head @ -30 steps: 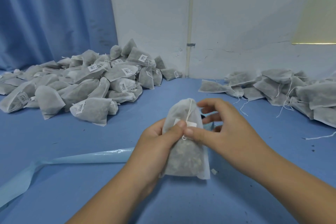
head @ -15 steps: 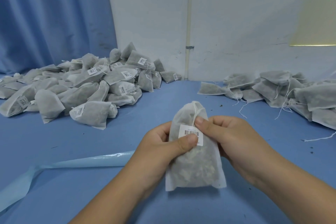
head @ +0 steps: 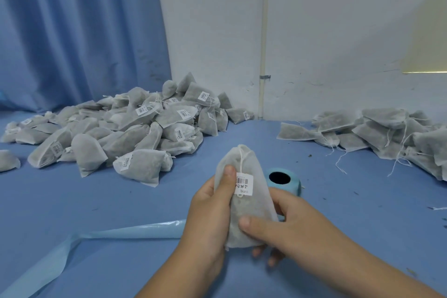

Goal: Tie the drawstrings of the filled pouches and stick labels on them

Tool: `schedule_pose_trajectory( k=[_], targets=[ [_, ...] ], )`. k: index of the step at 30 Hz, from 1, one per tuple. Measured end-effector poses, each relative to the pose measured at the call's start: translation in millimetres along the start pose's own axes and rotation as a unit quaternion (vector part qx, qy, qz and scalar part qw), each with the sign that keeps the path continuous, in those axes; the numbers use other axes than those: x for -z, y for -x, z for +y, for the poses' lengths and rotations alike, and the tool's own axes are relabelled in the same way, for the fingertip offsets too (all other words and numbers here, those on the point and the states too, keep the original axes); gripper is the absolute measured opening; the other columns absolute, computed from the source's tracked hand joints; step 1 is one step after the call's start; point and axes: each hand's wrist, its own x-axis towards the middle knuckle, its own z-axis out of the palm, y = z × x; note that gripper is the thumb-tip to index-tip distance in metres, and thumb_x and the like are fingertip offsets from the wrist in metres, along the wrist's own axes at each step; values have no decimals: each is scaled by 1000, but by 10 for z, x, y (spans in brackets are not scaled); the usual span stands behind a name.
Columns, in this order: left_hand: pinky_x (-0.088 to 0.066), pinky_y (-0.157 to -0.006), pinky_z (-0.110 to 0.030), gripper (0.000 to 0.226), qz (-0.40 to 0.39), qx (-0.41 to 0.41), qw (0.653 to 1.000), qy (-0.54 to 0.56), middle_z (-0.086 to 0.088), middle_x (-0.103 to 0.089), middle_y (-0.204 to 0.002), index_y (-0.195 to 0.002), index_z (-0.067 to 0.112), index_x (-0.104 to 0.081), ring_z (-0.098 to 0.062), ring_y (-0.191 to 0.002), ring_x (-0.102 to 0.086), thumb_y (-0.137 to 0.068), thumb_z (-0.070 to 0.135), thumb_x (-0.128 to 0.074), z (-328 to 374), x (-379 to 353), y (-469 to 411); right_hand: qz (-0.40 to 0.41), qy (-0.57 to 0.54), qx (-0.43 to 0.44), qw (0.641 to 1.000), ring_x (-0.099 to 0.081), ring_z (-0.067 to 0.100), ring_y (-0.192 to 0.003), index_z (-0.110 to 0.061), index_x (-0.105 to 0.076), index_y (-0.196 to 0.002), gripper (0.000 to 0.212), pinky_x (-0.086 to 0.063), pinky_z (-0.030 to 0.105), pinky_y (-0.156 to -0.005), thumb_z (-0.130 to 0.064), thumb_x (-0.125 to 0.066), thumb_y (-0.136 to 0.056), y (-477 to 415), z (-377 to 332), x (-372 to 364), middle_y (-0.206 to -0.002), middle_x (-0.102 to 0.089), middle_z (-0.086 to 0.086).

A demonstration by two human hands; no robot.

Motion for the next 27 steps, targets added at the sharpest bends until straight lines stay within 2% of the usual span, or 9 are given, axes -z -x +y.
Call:
schedule_pose_trajectory(
  k=[6, 10, 12, 14, 17, 22, 24, 26, 27],
  targets=[
    [-48, -45, -29, 54, -4, -10, 998, 67, -38, -65, -100, -101, -4, -65, -30, -62, -62, -73, 42, -68, 127, 144, -86, -23, -91, -17, 995, -62, 18, -55, -10, -66, -100, 14, -48, 25, -45, -9, -67, -86, -249, -125, -163, -73, -72, 8],
    [-55, -58, -32, 49, -4, -18, 991, 133, -28, -71, -101, -109, -5, -67, -30, -77, -69, -83, 35, -59, 239, 323, -241, -16, -156, -42, 987, -59, 16, -53, -5, -67, -100, 20, -47, 23, -46, -17, -70, -84, -513, -234, -248, -72, -69, 9],
    [-54, -65, -32, 44, 32, -33, 983, 180, -16, -74, -94, -101, 0, -70, -23, -78, -70, -80, 37, -56, 294, 428, -332, -3, -183, -49, 982, -58, 16, -52, -3, -65, -97, 22, -47, 23, -45, -21, -69, -85, -689, -309, -301, -69, -66, 8],
    [-45, -61, -29, 30, 101, -47, 971, 211, -7, -70, -76, -89, 7, -68, -16, -63, -65, -84, 35, -57, 336, 562, -421, 9, -207, -65, 976, -58, 16, -49, -3, -63, -91, 18, -46, 23, -43, -20, -68, -86, -888, -384, -378, -64, -64, 7],
    [-38, -59, -28, 26, 198, -58, 951, 232, -5, -57, -76, -90, 9, -65, -15, -60, -52, -97, 30, -51, 340, 772, -554, 13, -238, -95, 967, -57, 15, -45, -5, -61, -85, 10, -46, 22, -41, -14, -64, -89, -1211, -481, -545, -55, -60, 7],
    [-36, -45, -21, 24, 224, -78, 935, 264, -4, -54, -76, -91, 9, -65, -9, -46, -46, -98, 25, -49, 323, 870, -715, 7, -267, -112, 957, -58, 15, -43, -2, -58, -85, 8, -48, 19, -40, -7, -59, -91, -1861, -721, -872, -51, -61, 7],
    [-37, -41, -19, 24, 213, -90, 935, 269, -5, -54, -75, -88, 8, -66, -9, -45, -48, -98, 23, -49, 331, 869, -749, 6, -308, -86, 947, -60, 19, -55, -1, -56, -86, 8, -51, 19, -44, -2, -55, -94, -2195, -927, -924, -64, -62, 11],
    [-38, -41, -19, 24, 208, -103, 939, 254, -6, -54, -75, -85, 8, -68, -10, -45, -49, -97, 19, -50, 336, 865, -758, 26, -322, -64, 944, -63, 26, -83, 0, -55, -96, 2, -57, 23, -62, -1, -53, -95, -2508, -1078, -903, -93, -58, 15],
    [-38, -41, -20, 25, 206, -110, 940, 247, -6, -55, -76, -83, 8, -70, -11, -46, -49, -96, 17, -51, 342, 867, -753, 42, -307, -65, 948, -63, 28, -97, -2, -55, -105, 10, -57, 27, -74, -2, -54, -95, -2603, -1115, -889, -107, -54, 15]
  ],
)
